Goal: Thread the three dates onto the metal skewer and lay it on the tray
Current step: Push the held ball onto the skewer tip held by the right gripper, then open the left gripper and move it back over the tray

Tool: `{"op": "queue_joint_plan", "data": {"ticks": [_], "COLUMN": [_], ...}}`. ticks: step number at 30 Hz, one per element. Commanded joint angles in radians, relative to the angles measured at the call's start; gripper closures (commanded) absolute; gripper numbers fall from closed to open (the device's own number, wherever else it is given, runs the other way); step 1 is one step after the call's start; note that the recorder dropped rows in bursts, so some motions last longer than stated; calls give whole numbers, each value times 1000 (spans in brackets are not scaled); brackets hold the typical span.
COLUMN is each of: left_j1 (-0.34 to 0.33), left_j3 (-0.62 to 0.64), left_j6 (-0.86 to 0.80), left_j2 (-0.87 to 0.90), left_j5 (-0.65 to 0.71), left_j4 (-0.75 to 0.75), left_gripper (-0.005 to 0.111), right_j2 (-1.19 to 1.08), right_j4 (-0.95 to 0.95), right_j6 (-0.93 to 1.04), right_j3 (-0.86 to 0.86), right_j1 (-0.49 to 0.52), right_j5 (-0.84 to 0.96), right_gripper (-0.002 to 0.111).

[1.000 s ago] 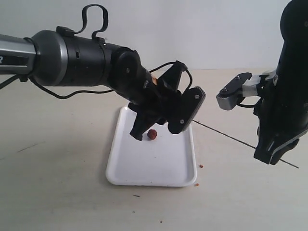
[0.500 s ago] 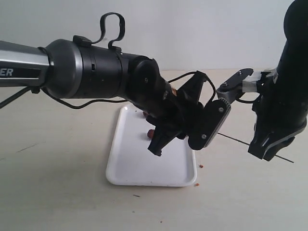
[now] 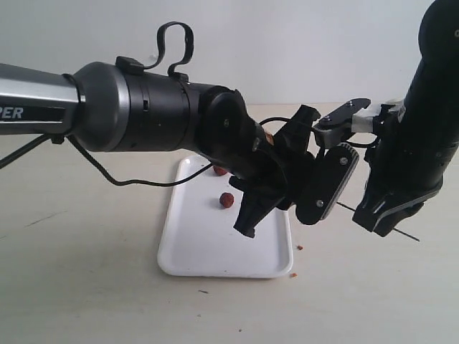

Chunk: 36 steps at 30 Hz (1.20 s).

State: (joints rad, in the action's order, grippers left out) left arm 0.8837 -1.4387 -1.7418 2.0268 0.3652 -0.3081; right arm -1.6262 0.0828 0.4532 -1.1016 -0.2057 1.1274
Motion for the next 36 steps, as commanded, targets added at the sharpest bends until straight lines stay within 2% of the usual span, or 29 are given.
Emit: {"op": "queue_joint_plan", "data": {"ticks": [1, 5, 17, 26, 32, 36], "left_j1": [-1, -3, -27, -93, -138, -153], "left_j3": [-5, -5, -5, -5, -5, -5], "left_j6": [21, 24, 93, 116, 133, 133], "left_j2": [-14, -14, -14, -14, -14, -14], "left_j5": [-25, -28, -61, -54, -53, -53], "left_j4": [-24, -24, -24, -24, -24, -24], "left_gripper": [68, 53, 39, 39, 39, 39], "right_j2": [7, 7, 7, 19, 43, 43], "right_j4": [11, 11, 11, 5, -39, -75], "right_j6": [6, 6, -9, -21, -130, -204], "right_j3": [-2, -2, -2, -2, -2, -2], "right_j1": [-4, -4, -4, -4, 6, 49], "right_j5": [-2, -2, 0, -42, -110, -126], "right_gripper": [108, 108, 108, 108, 108, 108]}}
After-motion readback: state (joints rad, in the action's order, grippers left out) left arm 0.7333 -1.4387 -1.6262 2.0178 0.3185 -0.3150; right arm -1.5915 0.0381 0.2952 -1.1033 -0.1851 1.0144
